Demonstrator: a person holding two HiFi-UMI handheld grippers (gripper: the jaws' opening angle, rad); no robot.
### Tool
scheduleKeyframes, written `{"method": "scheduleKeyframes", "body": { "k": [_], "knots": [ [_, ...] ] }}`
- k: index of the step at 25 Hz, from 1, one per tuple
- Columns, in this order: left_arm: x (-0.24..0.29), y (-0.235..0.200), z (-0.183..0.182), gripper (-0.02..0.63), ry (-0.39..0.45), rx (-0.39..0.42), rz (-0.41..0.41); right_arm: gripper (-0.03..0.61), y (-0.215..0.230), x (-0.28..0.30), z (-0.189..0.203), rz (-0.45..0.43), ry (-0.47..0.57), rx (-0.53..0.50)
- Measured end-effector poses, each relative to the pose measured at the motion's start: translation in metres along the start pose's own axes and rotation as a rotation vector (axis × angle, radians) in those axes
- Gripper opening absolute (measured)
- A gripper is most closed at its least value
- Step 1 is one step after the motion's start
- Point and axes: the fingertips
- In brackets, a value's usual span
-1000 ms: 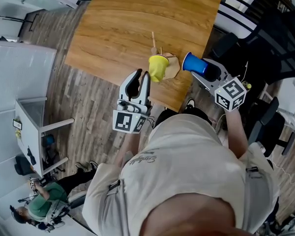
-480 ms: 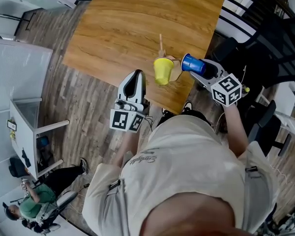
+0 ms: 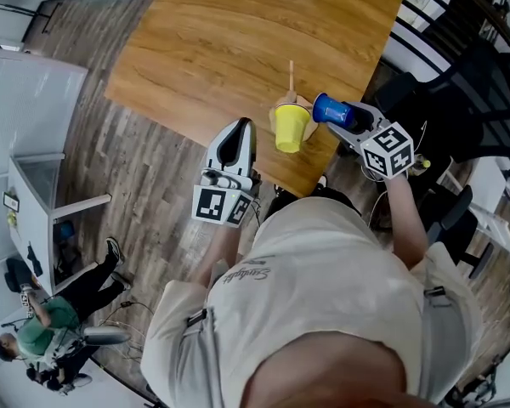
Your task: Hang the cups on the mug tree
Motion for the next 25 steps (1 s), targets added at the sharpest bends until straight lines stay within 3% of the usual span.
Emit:
{"method": "scheduleKeyframes", "body": {
  "k": [21,25],
  "knots": [
    [0.001,-0.017,0.006,0.029,-0.032,-0.004,-0.053,0.25,0.001,0.05,0.006,-0.103,-0.078,-0.025],
    [0.002,-0.015,0.006,0.031,-0.038,0.0,-0.041,0.306,0.005,0.049,0.004,-0.082,-0.066,-0.017]
  ]
}}
Point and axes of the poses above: the fingertips, and each gripper's own axes: x forward along the fingers, y to its right, z out of its underside, and after that the axes turned 1 degree about -x, right-handed
